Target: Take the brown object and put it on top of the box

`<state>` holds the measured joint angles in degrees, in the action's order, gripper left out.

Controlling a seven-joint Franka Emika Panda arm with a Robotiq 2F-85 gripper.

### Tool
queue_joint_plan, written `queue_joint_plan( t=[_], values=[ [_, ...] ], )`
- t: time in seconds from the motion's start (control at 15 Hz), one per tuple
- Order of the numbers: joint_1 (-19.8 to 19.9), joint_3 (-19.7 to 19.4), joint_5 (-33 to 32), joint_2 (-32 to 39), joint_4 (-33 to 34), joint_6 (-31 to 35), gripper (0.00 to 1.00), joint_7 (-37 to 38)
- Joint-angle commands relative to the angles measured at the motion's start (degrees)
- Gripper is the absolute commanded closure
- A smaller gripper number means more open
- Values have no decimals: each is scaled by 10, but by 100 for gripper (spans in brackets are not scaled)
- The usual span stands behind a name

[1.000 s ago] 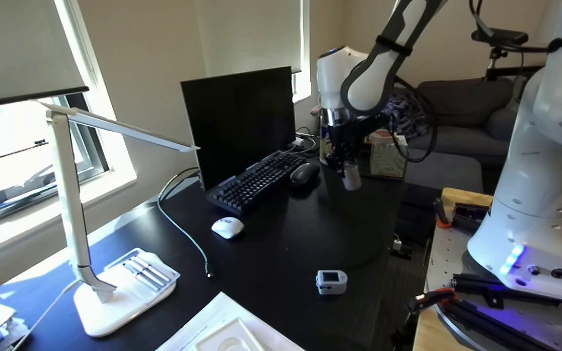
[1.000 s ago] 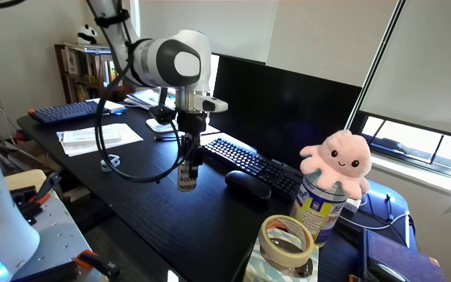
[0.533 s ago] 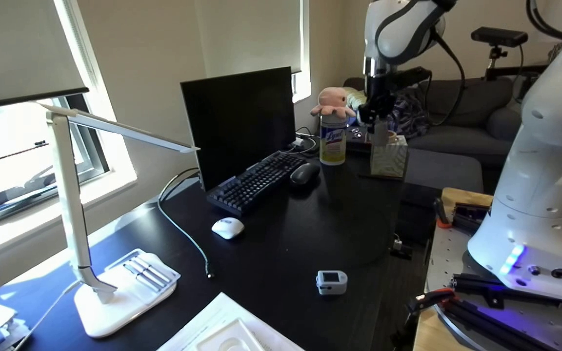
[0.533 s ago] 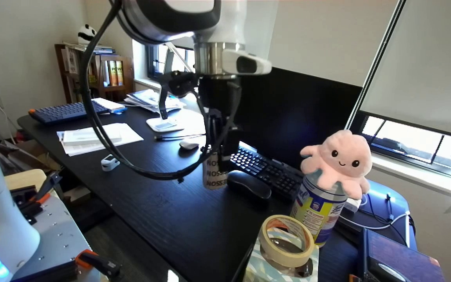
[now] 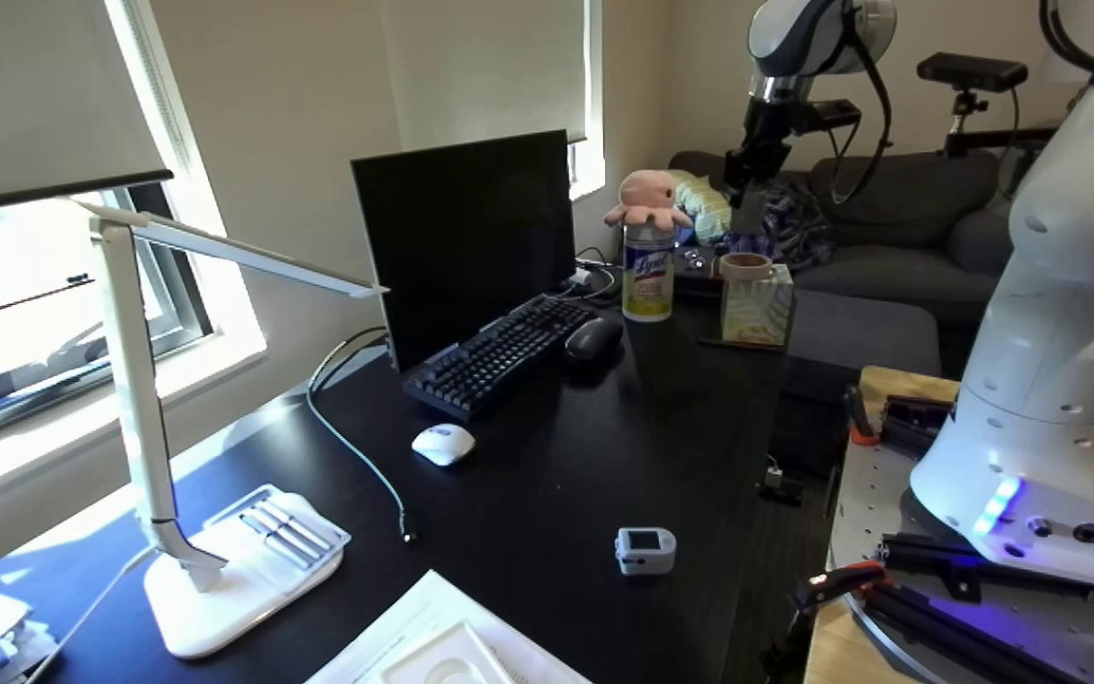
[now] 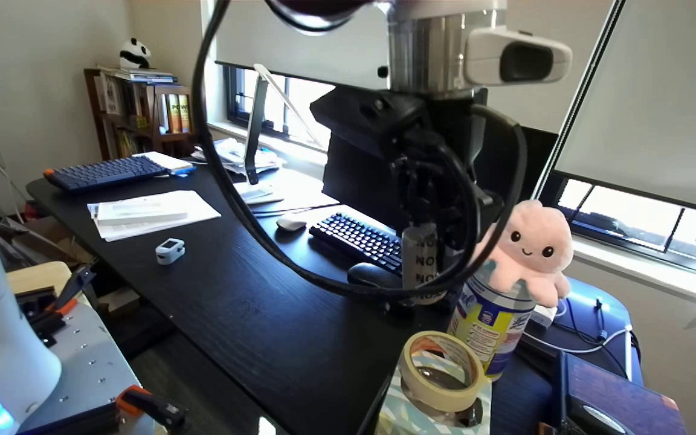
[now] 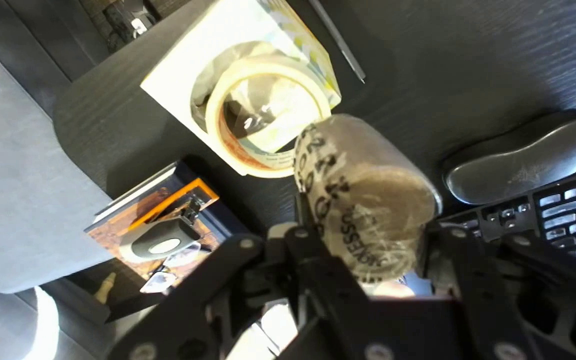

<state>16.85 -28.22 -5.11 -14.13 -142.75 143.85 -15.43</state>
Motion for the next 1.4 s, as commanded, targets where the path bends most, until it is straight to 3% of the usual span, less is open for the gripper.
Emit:
queue_joint_plan(
  t=[0.0, 0.07, 0.2, 0.27, 0.47, 0.73, 1.33],
  values=[
    [-70, -47, 143, 109, 47, 25, 83, -154],
    [-80, -51, 190, 137, 61, 17, 83, -198],
    [-45, -15, 258, 185, 89, -15, 83, -259],
    [-24, -1, 259, 196, 96, -29, 83, -266],
    [17, 24, 205, 214, 115, -40, 83, -237],
    [41, 33, 131, 178, 105, -32, 83, -221],
    [41, 54, 72, 142, 105, -48, 83, -209]
  ],
)
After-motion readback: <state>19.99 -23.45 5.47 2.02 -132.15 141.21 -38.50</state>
